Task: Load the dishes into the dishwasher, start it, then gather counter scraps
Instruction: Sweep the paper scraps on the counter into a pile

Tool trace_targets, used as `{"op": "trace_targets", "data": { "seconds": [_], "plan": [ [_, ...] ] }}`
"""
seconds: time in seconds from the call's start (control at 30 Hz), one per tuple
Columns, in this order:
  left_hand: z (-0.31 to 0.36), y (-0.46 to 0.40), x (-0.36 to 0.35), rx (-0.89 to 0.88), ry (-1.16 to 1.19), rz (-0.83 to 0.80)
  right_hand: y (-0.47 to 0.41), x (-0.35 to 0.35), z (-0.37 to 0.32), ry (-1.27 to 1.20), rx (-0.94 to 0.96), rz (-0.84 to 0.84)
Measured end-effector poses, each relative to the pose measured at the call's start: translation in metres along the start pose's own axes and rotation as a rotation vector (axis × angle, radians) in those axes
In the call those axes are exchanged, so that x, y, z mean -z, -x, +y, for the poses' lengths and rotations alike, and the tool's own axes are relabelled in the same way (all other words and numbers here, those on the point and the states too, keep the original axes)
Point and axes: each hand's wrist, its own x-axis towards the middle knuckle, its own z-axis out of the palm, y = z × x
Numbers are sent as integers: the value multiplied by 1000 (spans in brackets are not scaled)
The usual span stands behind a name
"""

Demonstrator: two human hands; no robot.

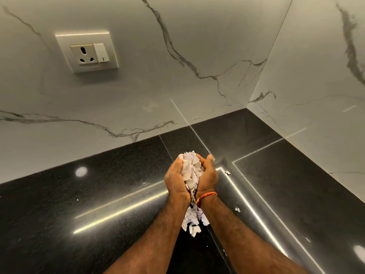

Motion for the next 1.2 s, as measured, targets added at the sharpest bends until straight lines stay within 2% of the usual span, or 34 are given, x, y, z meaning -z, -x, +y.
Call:
{"op": "trace_targets", "data": {
  "seconds": [0.33, 0.6, 0.93, 1.2],
  "plan": [
    [48, 31, 25, -82, 17, -79, 52, -31, 1, 57, 28, -86],
    [74, 42, 84, -135, 55, -19, 105, -54, 34, 101, -30, -164],
    [124, 69, 172, -314, 161, 182, 165, -93, 108, 210, -179, -430],
    [156, 134, 244, -522, 318, 476, 233, -108, 170, 288, -438, -742]
  ]
}}
